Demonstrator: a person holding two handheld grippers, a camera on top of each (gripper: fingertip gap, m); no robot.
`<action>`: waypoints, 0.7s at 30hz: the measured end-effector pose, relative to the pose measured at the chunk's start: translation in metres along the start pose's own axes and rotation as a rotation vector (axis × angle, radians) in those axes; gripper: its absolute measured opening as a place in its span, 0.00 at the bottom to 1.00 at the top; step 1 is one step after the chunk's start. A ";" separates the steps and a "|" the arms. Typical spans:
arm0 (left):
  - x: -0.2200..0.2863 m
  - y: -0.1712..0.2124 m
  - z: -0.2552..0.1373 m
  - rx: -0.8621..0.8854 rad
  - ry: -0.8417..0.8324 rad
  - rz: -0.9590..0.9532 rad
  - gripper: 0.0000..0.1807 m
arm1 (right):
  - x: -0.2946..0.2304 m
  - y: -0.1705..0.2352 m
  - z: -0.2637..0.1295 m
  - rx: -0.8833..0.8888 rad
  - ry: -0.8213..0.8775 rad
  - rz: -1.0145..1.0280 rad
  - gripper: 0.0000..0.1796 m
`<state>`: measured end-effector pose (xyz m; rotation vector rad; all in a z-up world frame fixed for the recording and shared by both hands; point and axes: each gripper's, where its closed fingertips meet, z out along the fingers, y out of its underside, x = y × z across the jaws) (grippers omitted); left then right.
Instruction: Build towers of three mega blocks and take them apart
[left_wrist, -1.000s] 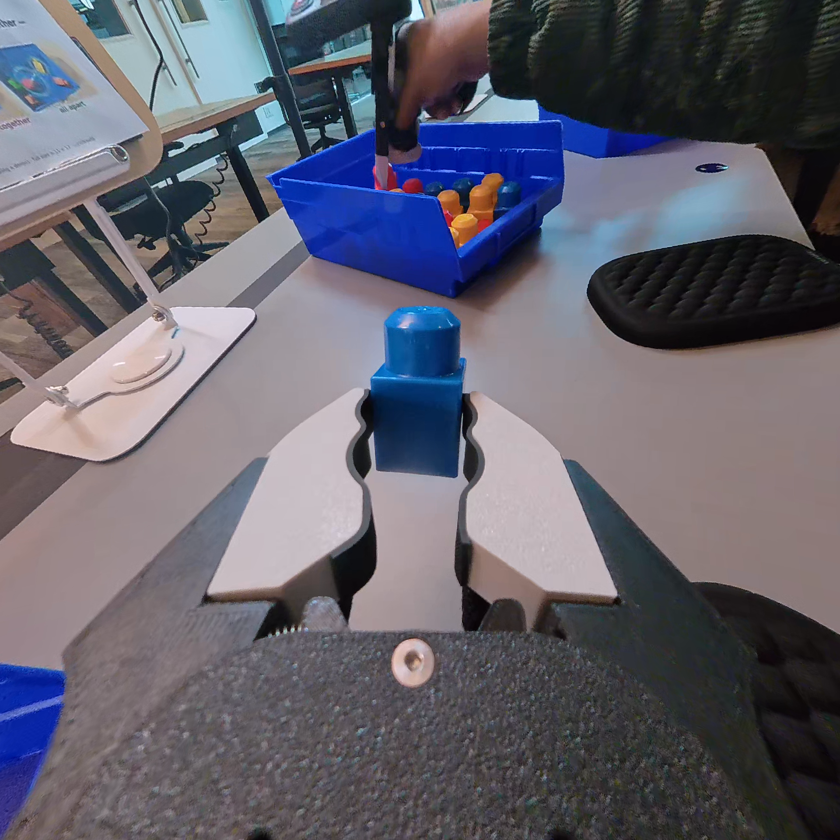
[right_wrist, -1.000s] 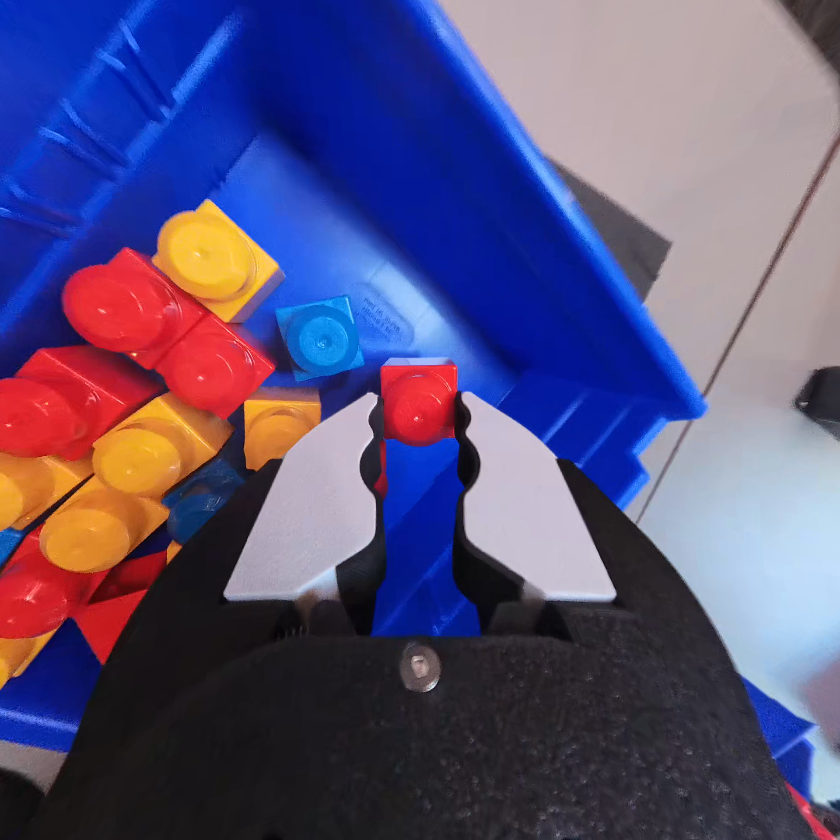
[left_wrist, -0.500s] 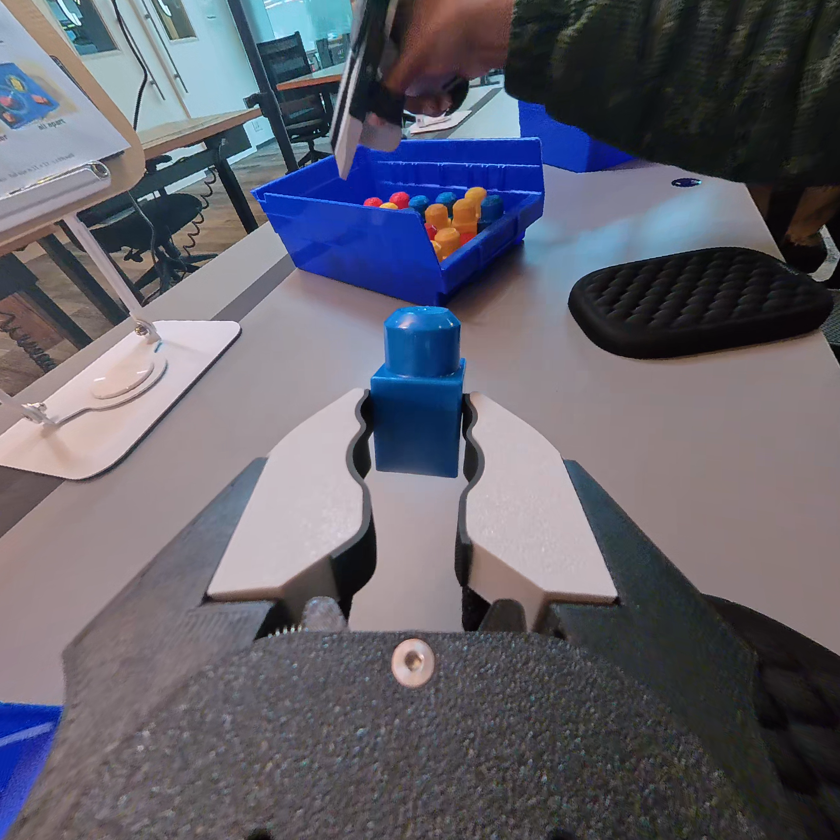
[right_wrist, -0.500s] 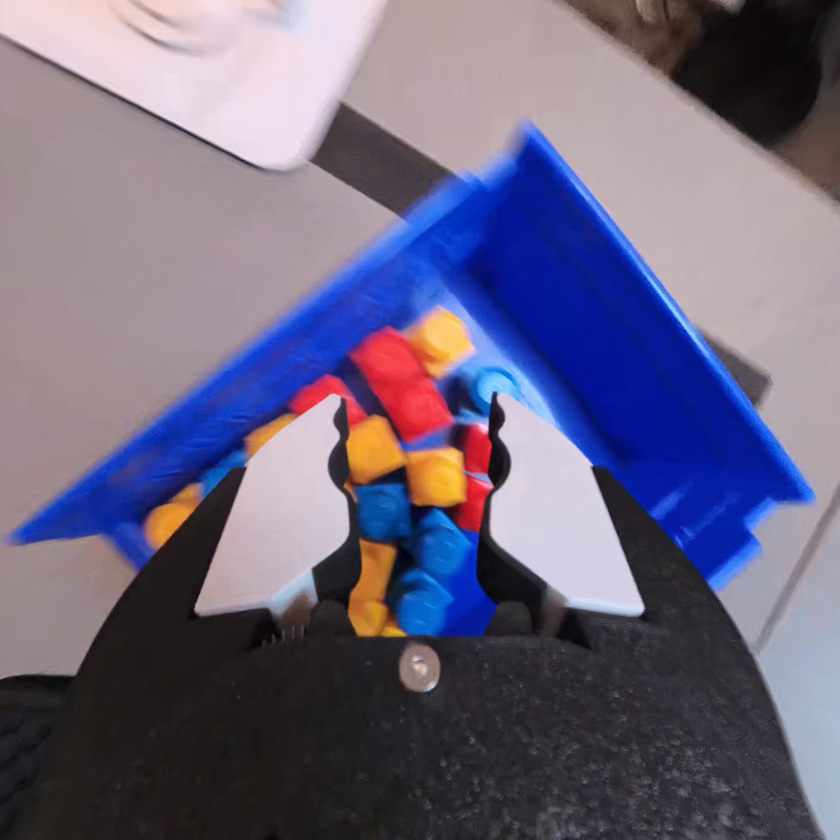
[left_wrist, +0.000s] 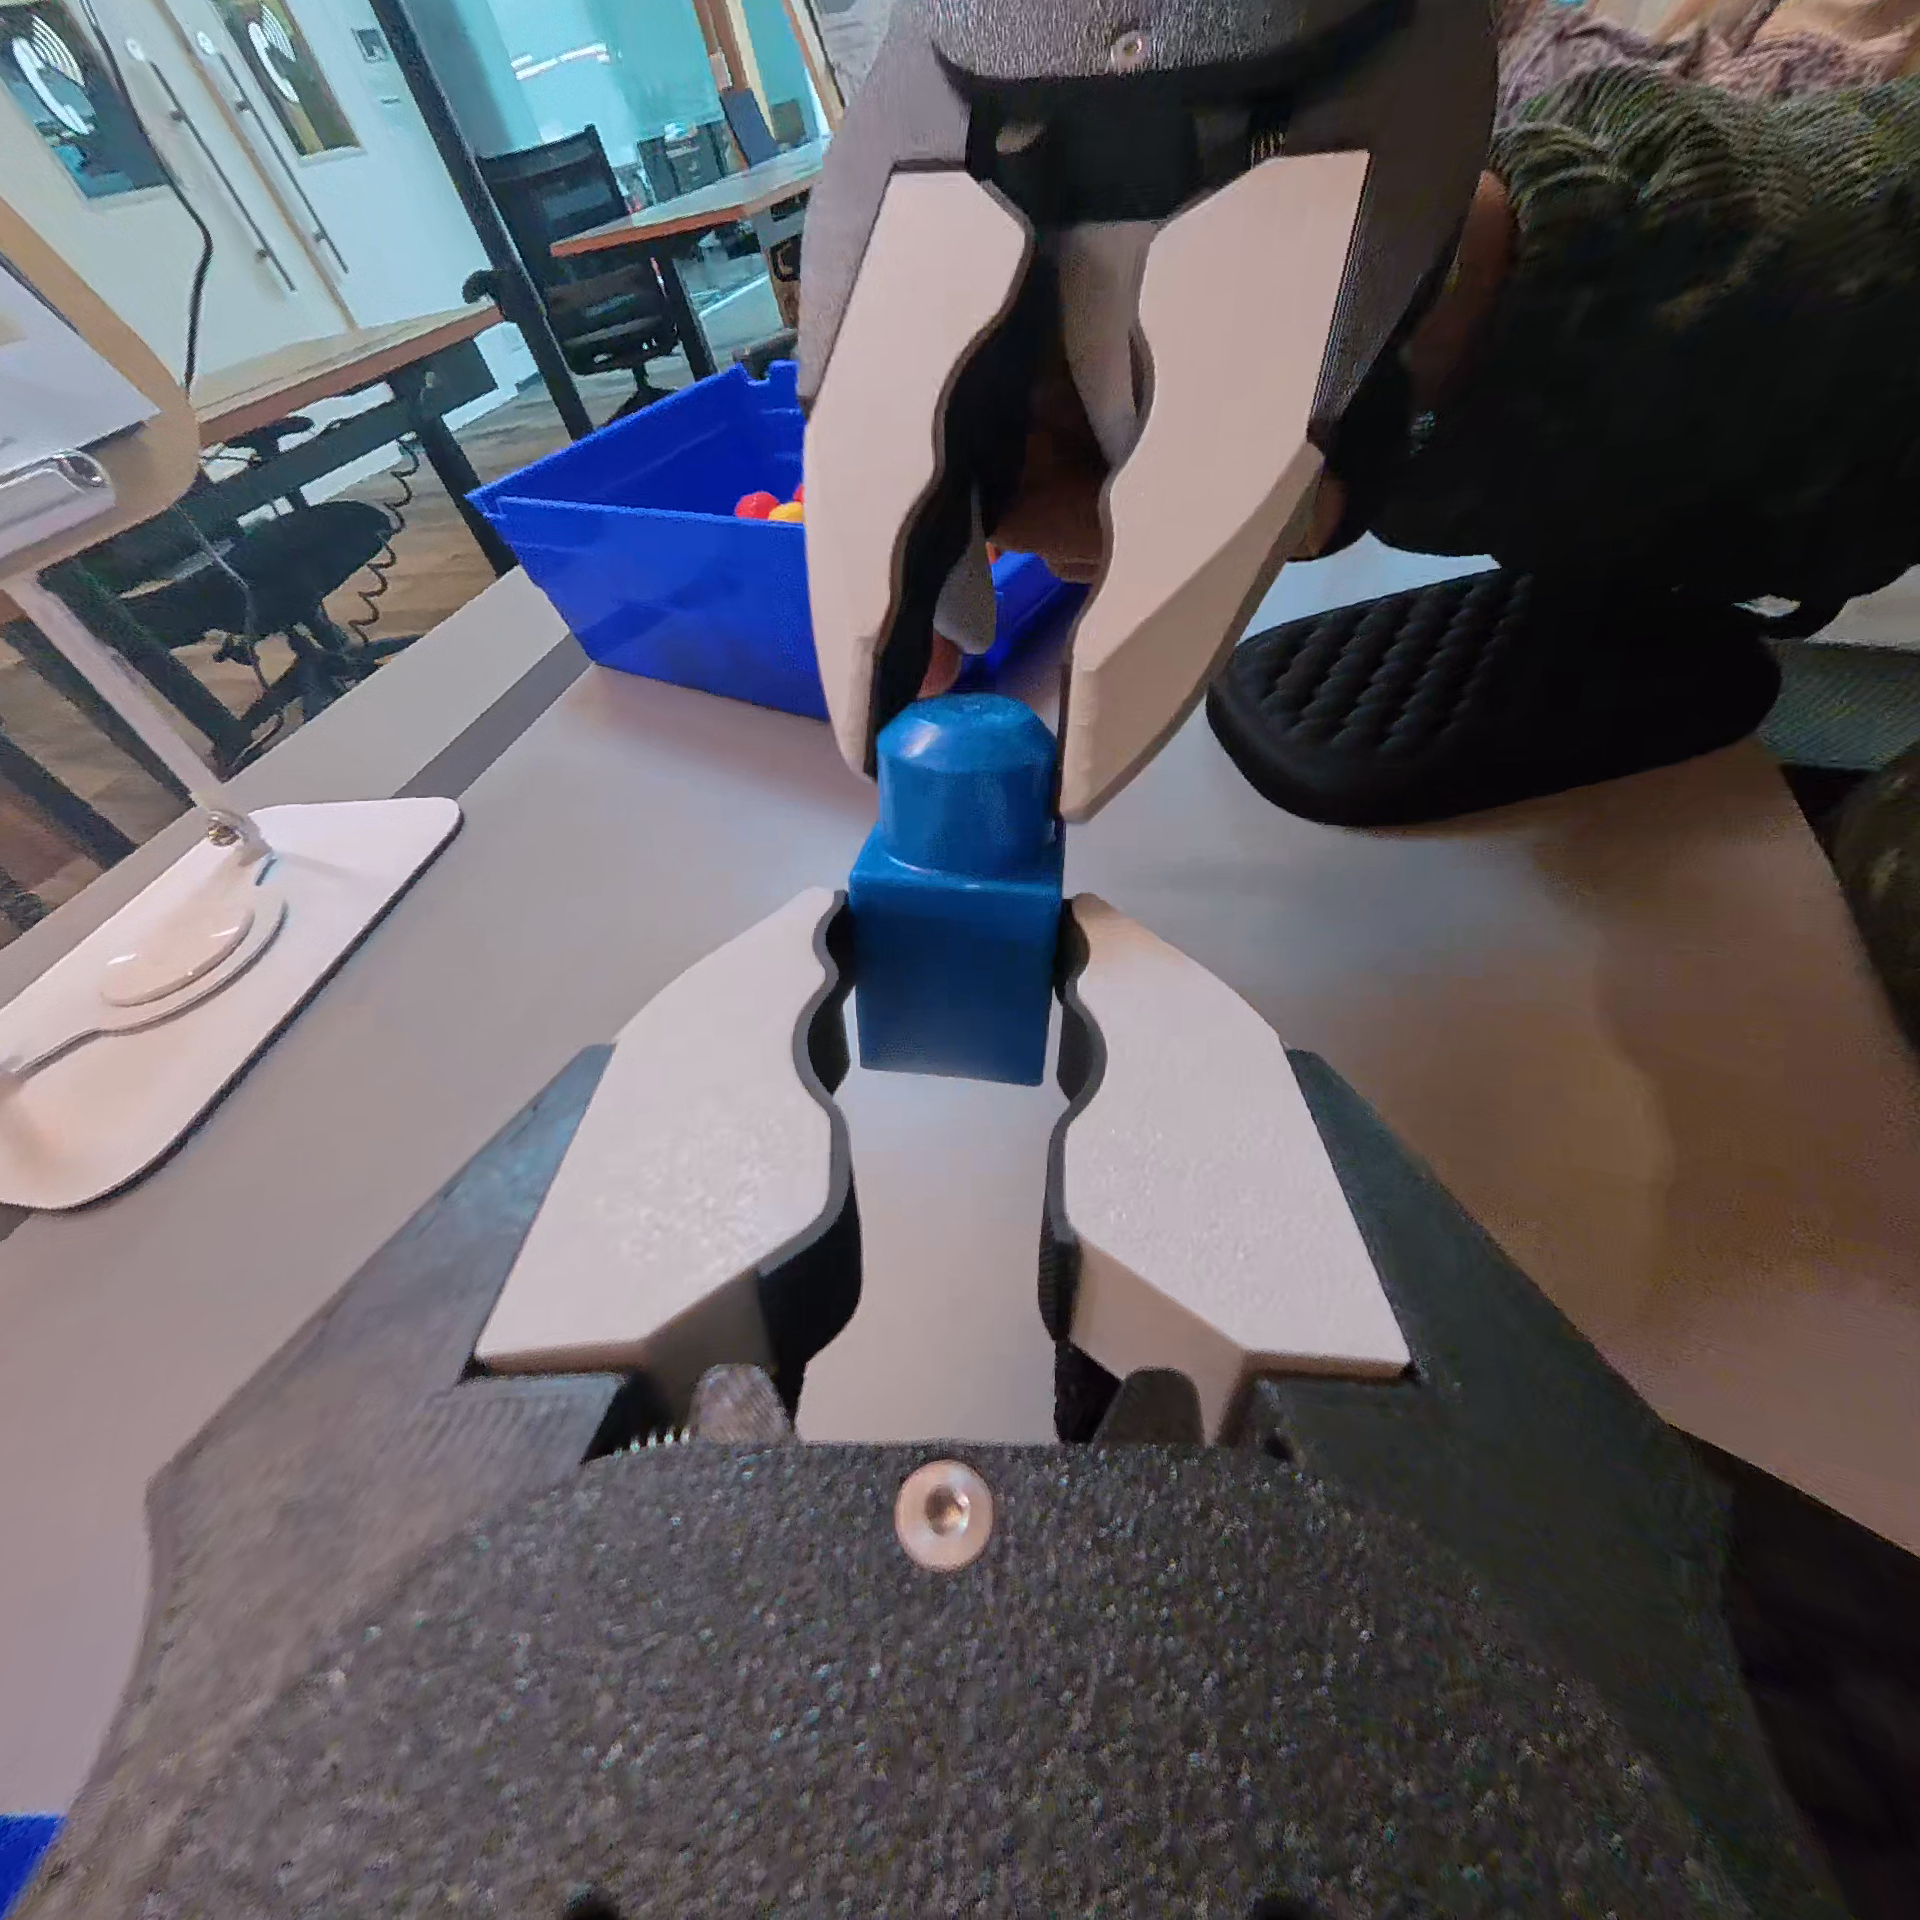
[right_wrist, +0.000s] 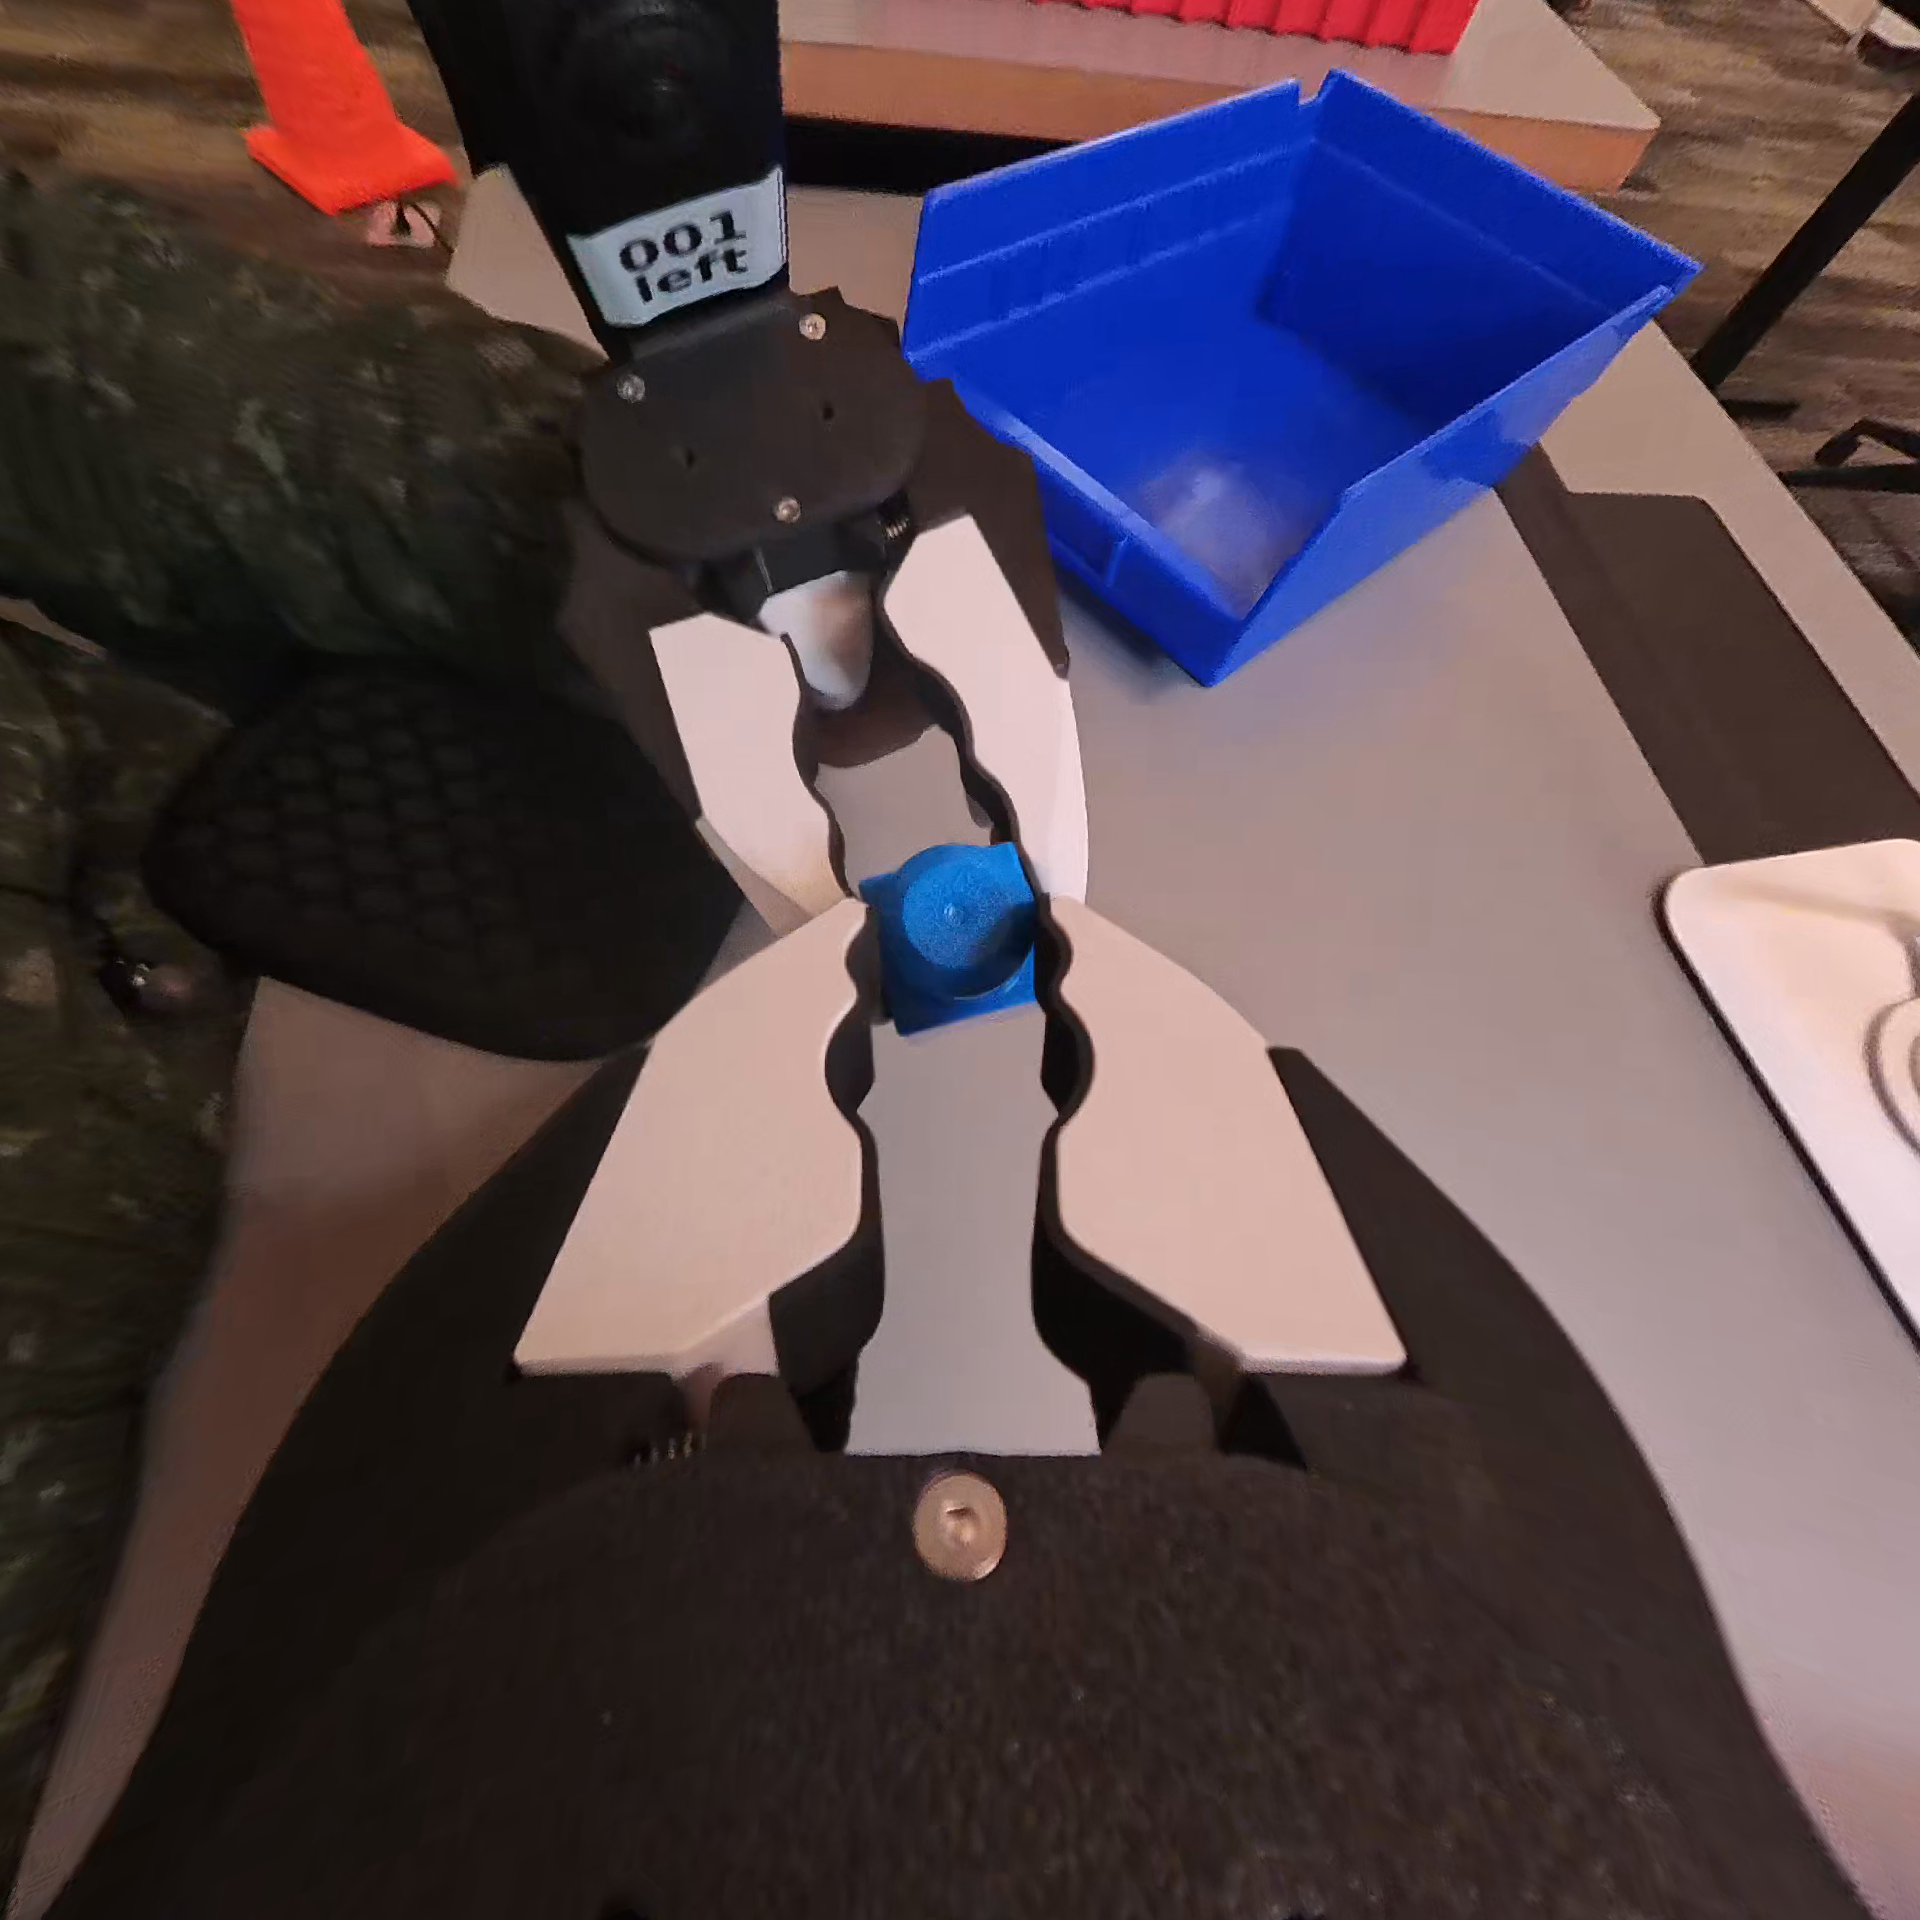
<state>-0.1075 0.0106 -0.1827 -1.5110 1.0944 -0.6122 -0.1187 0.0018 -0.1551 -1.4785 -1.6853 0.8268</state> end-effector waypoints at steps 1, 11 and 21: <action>0.000 -0.002 0.000 0.016 -0.006 0.006 0.20 | 0.000 0.001 -0.001 -0.016 0.002 -0.016 0.16; -0.048 -0.007 -0.025 0.050 -0.226 -0.092 0.00 | 0.196 0.031 -0.175 -0.207 0.730 0.144 0.16; -0.076 -0.007 -0.042 0.086 -0.387 -0.150 0.00 | 0.311 0.244 -0.287 -0.635 1.087 0.764 0.16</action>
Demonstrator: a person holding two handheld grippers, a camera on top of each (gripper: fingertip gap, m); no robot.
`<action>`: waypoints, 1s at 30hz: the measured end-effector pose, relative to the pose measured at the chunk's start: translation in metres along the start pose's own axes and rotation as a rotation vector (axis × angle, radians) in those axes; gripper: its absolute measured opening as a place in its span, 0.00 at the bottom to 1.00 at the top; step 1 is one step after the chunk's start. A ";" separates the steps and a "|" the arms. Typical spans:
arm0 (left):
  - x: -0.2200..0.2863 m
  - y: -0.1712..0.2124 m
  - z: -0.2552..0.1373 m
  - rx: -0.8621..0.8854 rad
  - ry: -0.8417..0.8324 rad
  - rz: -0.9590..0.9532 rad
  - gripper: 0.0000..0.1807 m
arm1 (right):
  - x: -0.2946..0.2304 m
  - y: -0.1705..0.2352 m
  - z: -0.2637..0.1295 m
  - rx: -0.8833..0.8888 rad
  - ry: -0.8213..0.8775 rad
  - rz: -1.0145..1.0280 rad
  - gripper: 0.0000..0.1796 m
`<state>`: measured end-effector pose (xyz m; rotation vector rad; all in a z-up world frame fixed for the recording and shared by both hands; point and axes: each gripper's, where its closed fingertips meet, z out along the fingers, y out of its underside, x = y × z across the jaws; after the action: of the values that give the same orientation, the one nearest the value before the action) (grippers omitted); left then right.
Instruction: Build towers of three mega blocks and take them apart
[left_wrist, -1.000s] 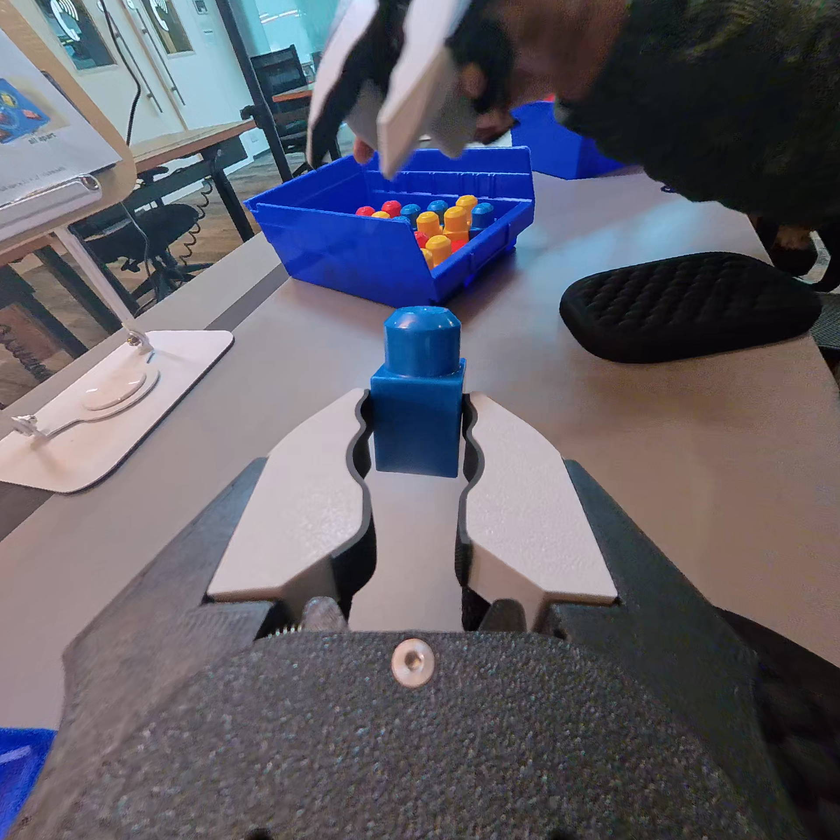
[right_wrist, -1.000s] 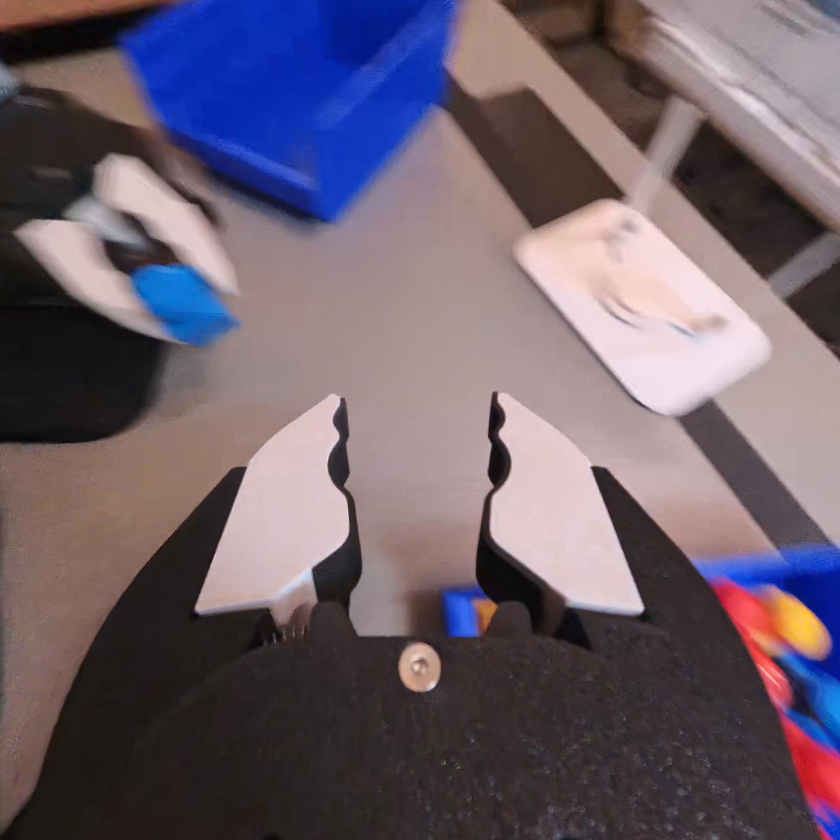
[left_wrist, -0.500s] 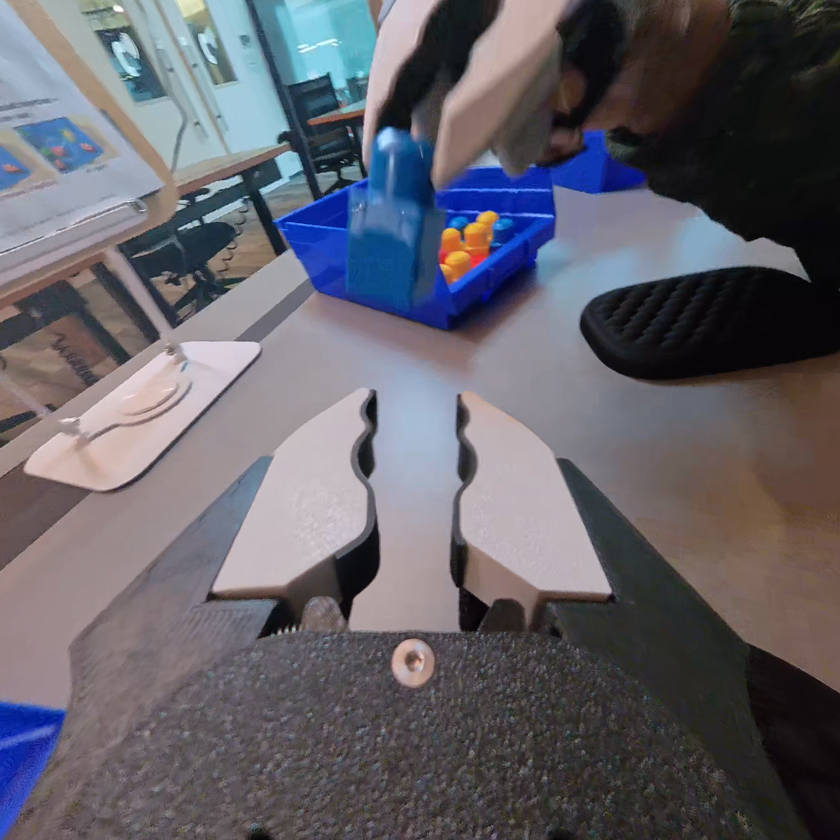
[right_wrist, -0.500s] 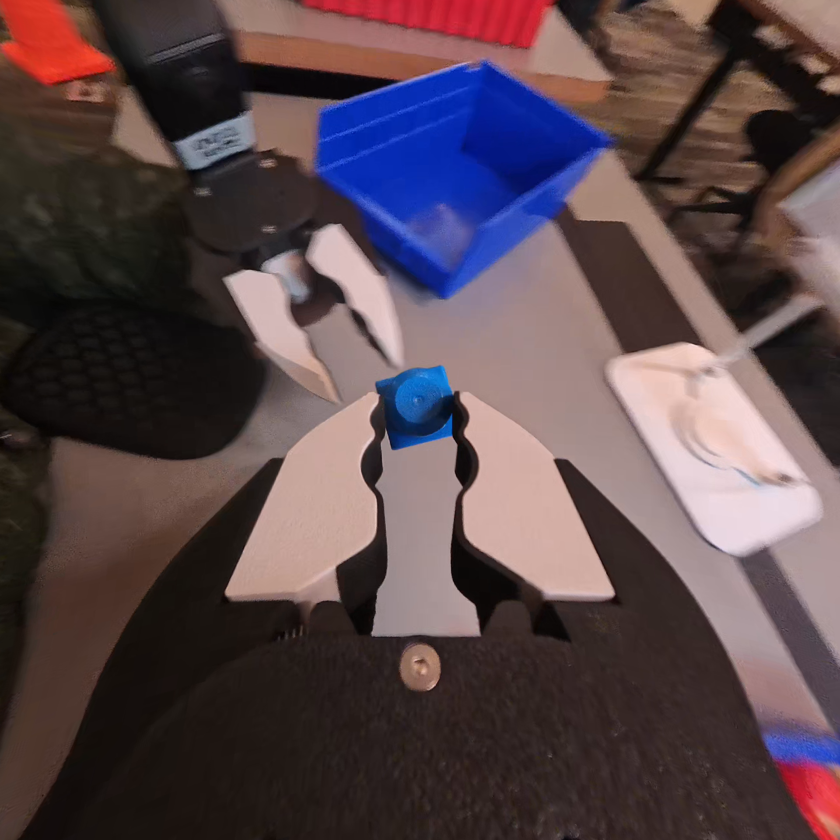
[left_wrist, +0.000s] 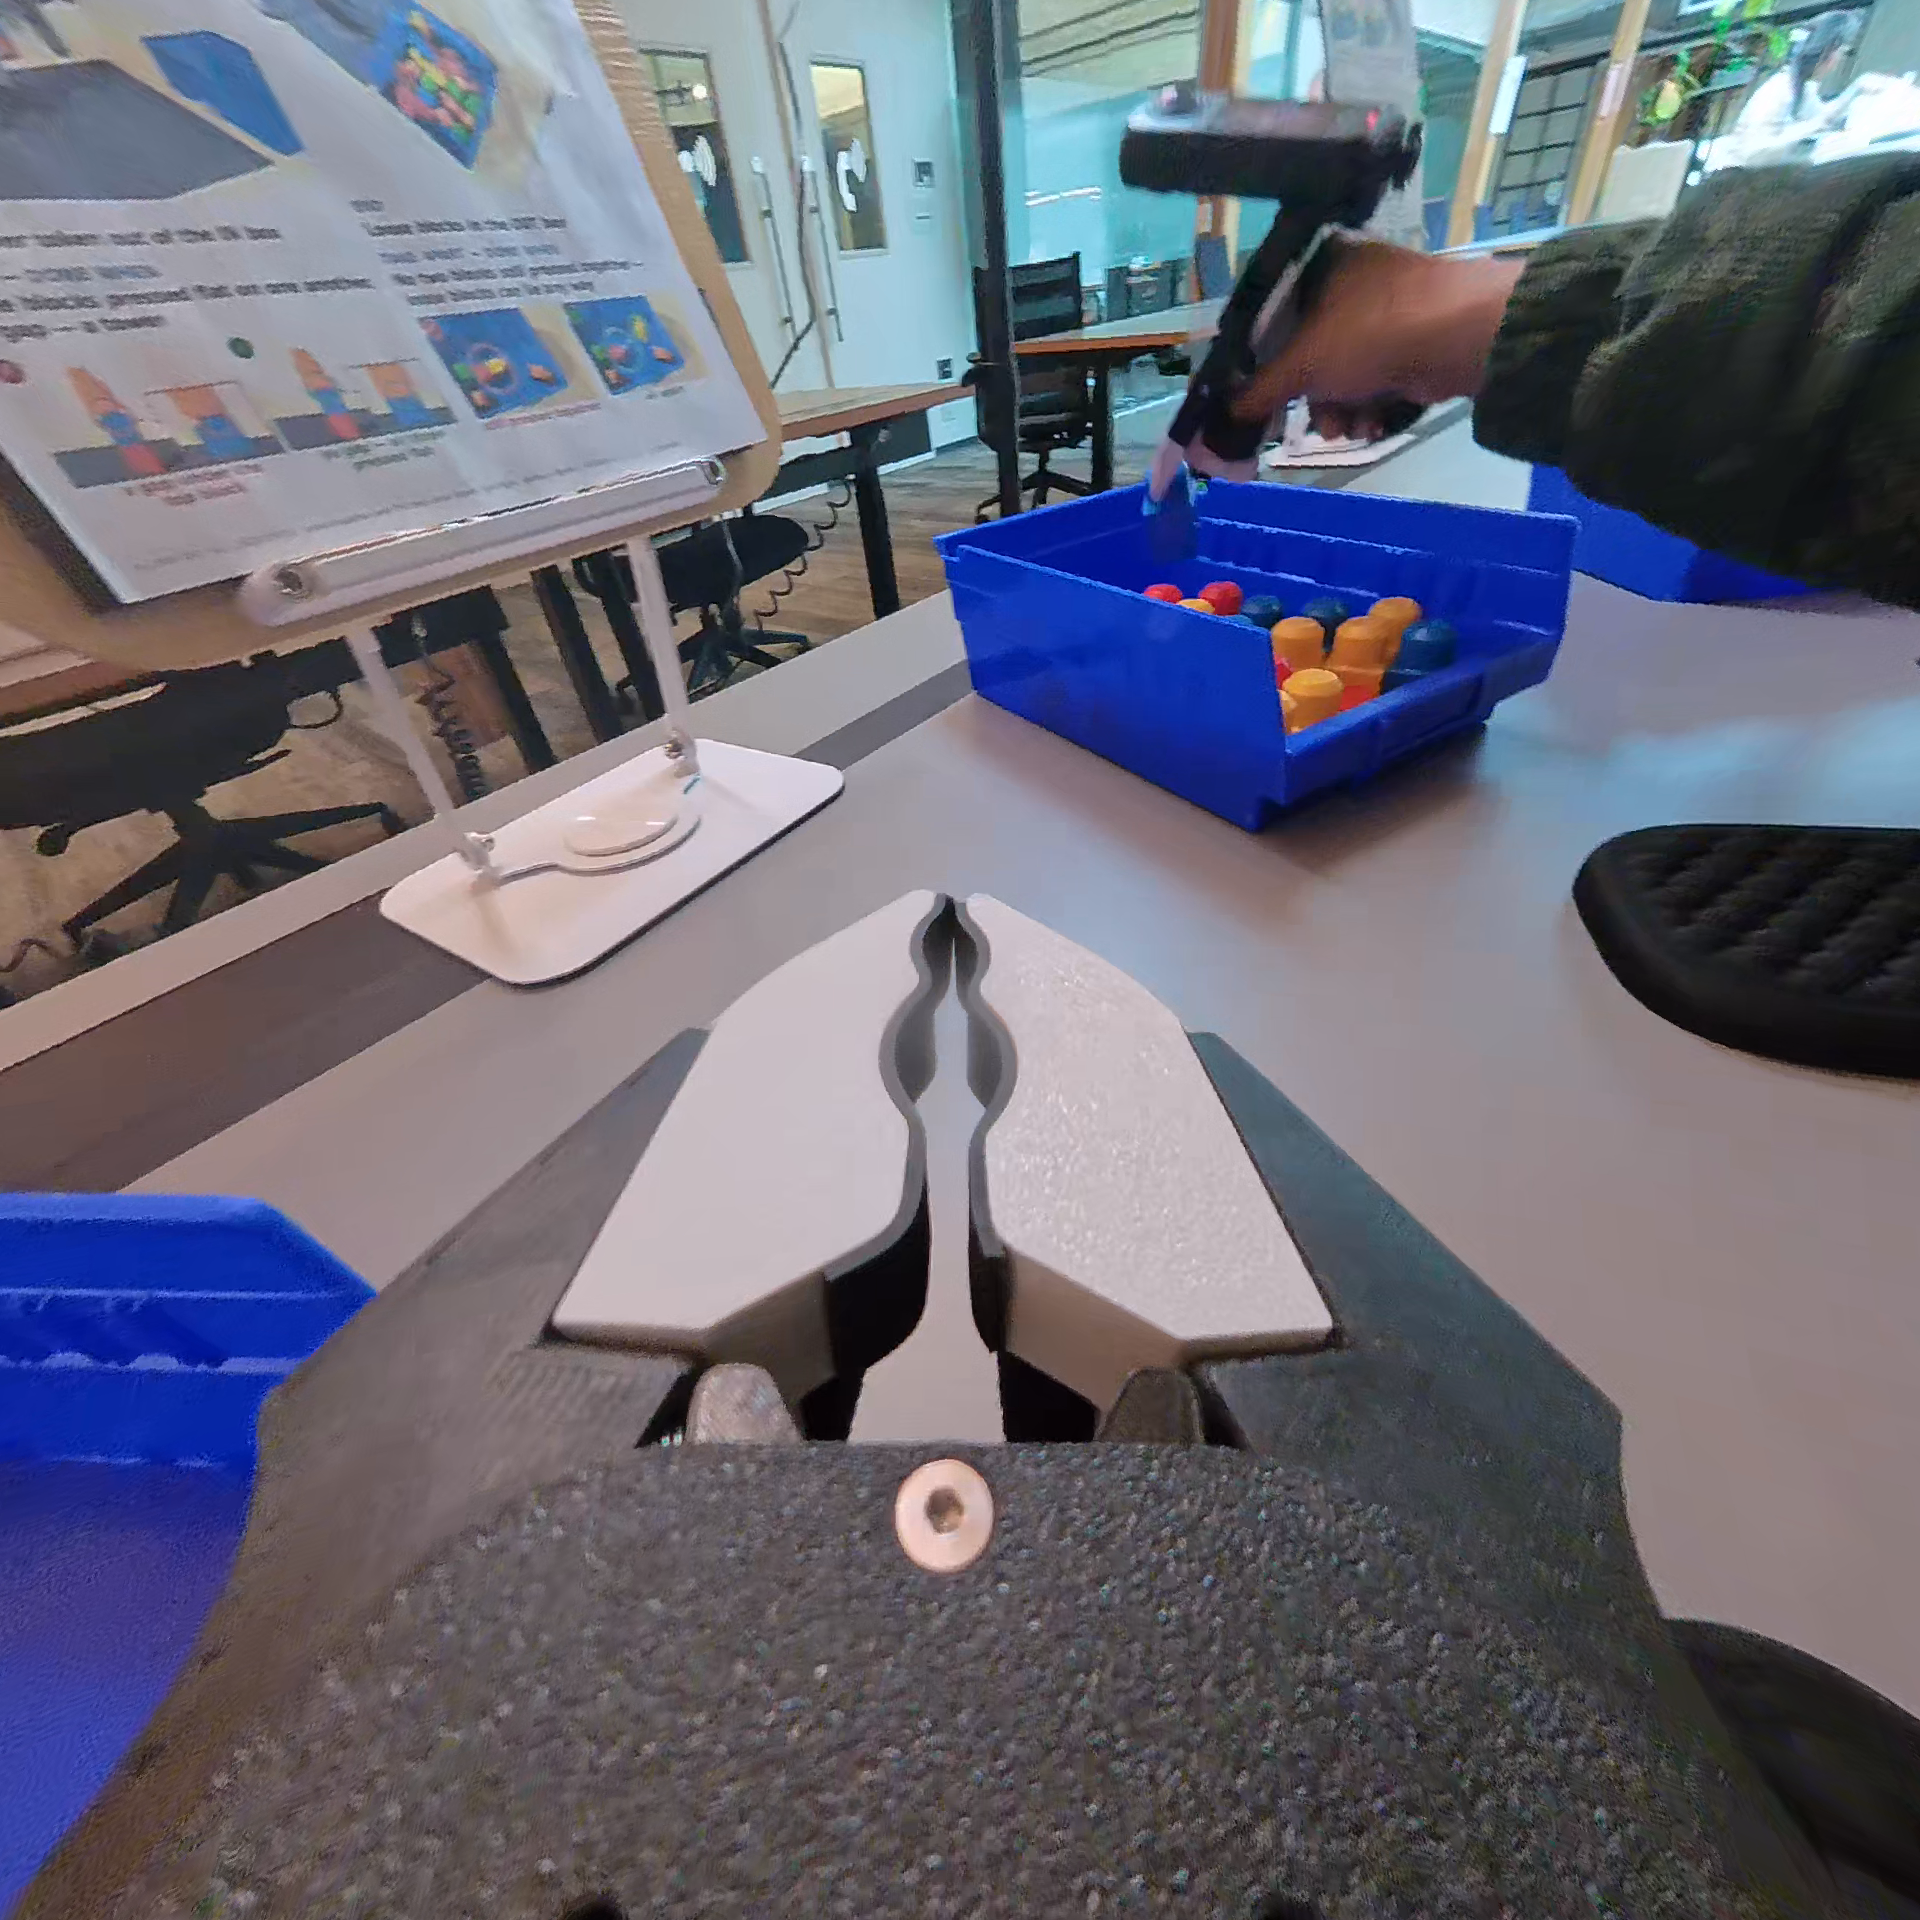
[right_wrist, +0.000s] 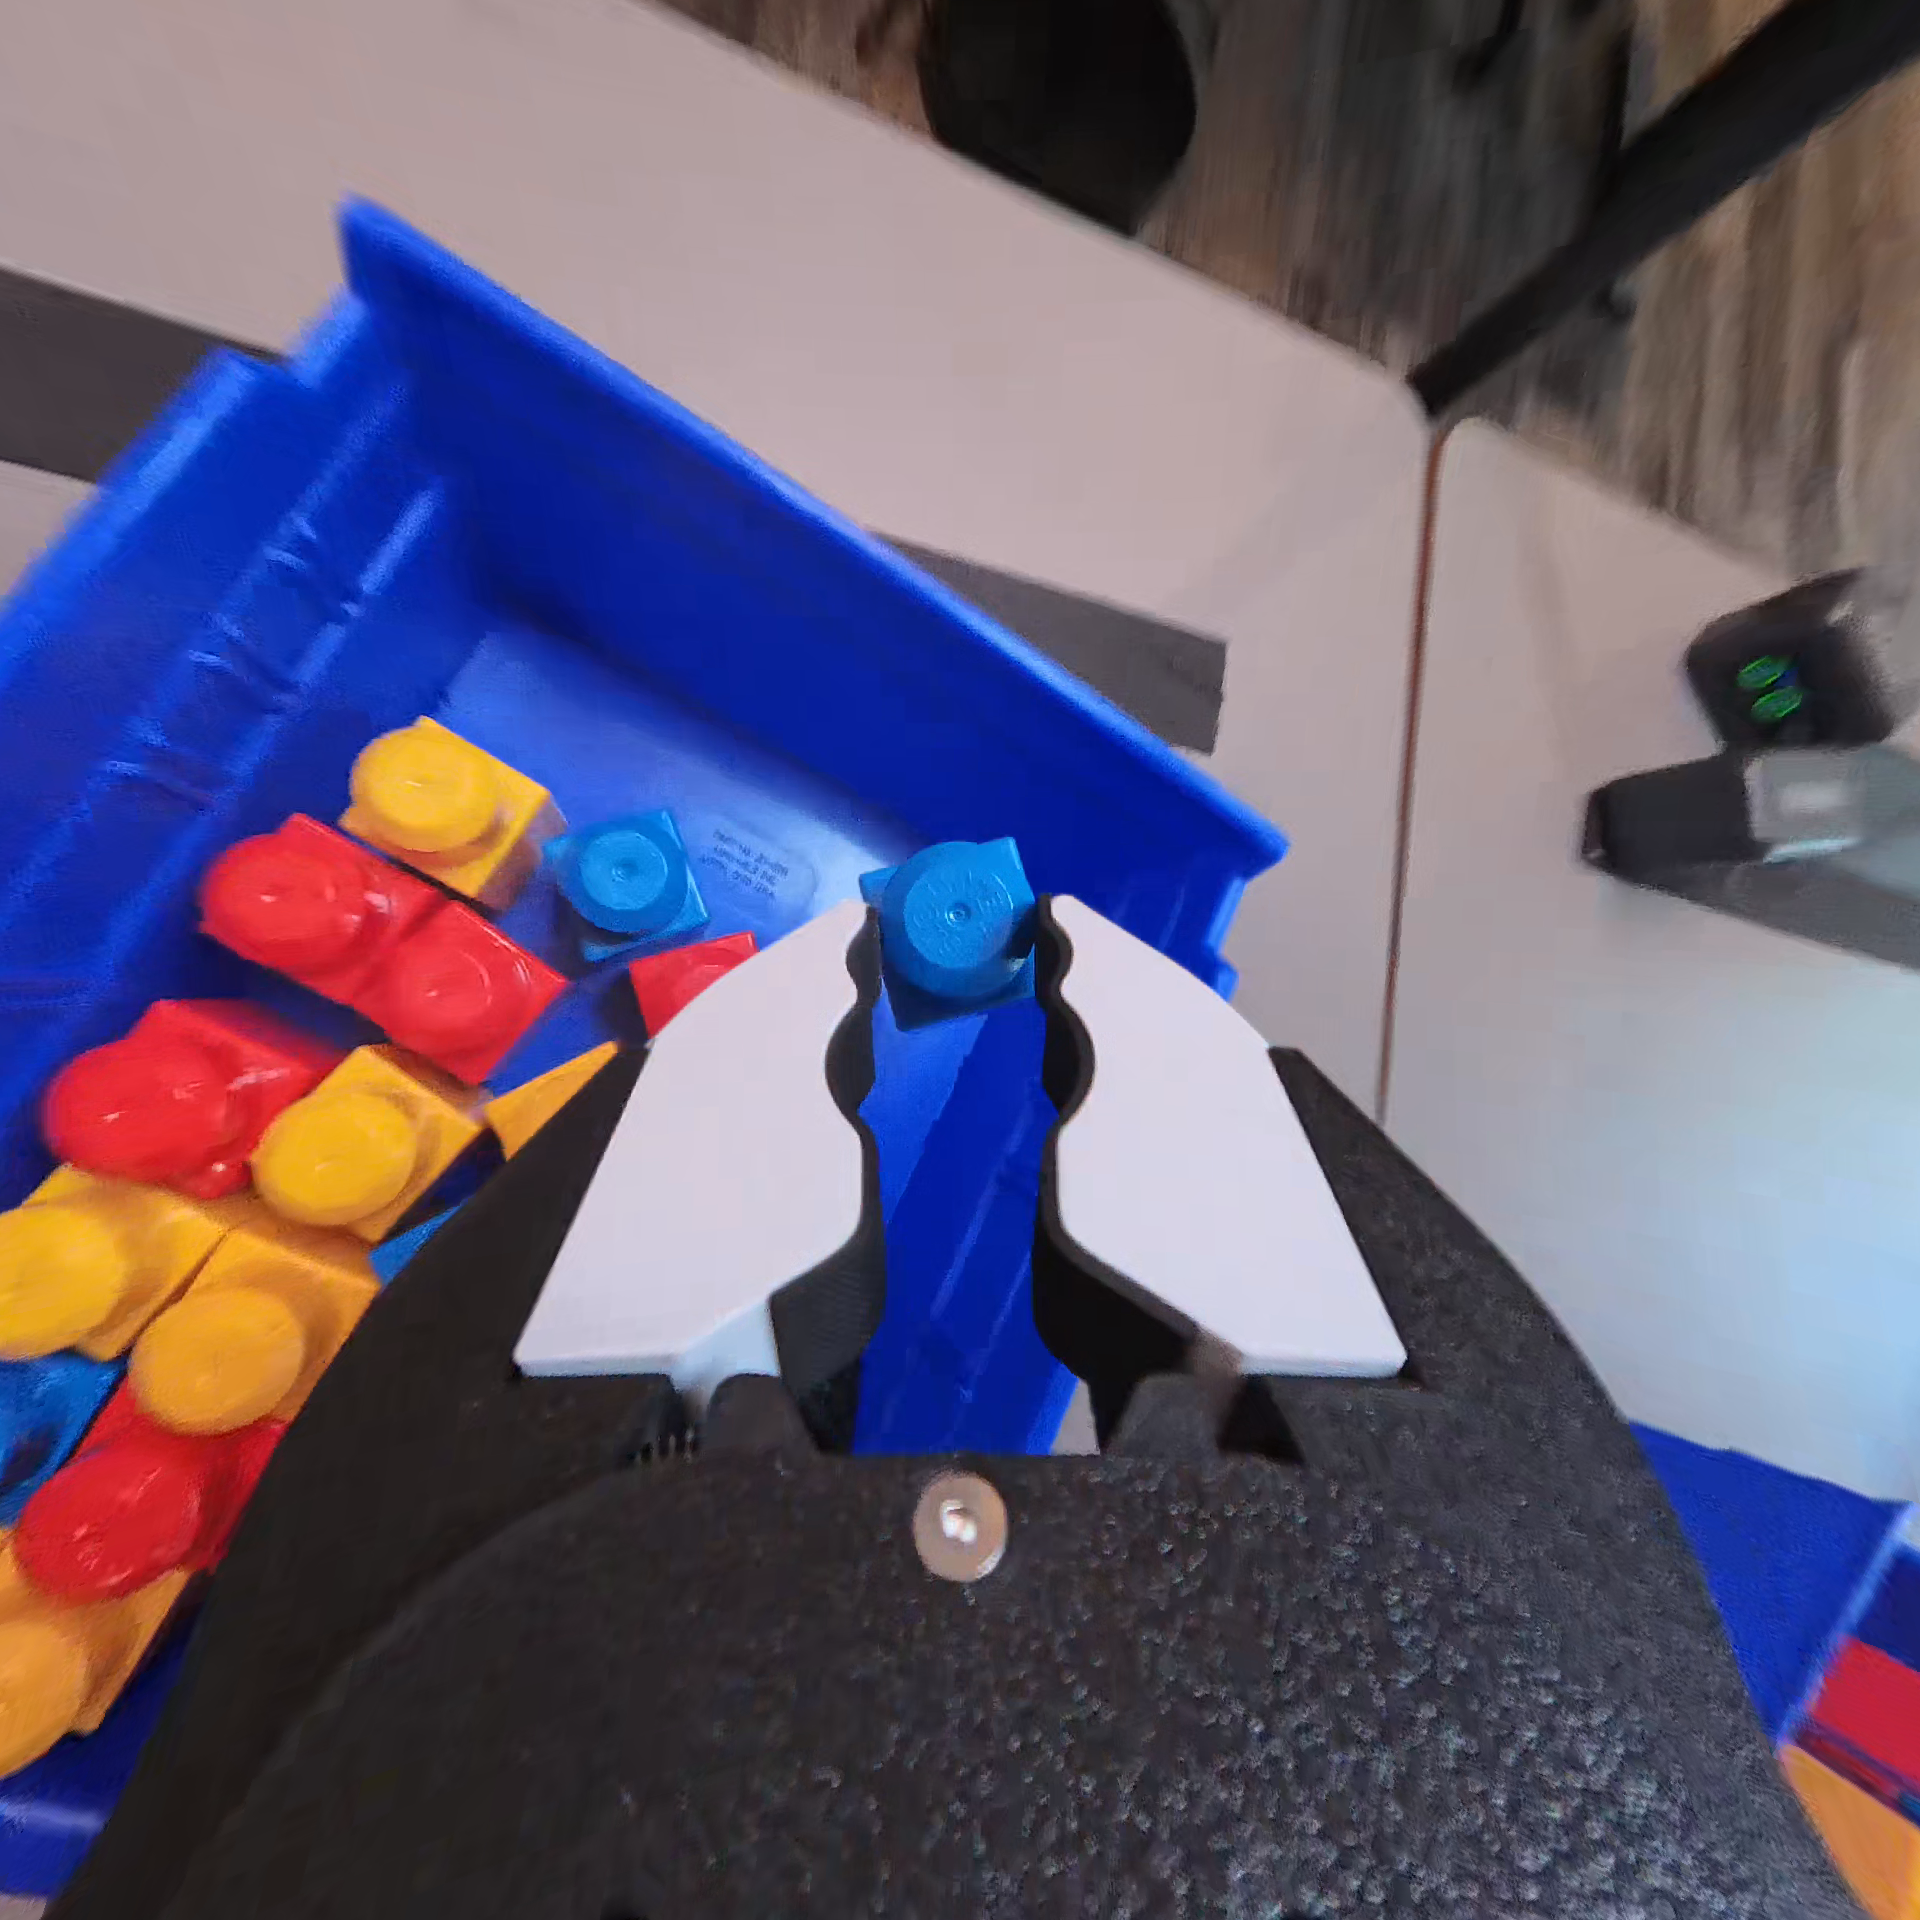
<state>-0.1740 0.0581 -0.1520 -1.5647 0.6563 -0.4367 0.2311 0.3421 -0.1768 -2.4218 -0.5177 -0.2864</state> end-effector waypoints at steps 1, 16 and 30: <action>-0.003 0.001 0.000 0.002 -0.015 -0.008 0.00 | -0.002 0.006 0.010 -0.030 -0.007 0.013 0.16; -0.013 0.004 -0.001 0.004 -0.064 -0.004 0.00 | -0.016 0.035 0.044 -0.178 -0.051 0.144 0.20; -0.036 -0.003 -0.013 0.033 -0.154 -0.020 0.00 | -0.139 0.002 -0.159 0.756 -0.290 -0.067 0.34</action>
<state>-0.2088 0.0712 -0.1439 -1.5576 0.5128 -0.3361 0.0953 0.2000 -0.1002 -1.7106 -0.6852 0.2130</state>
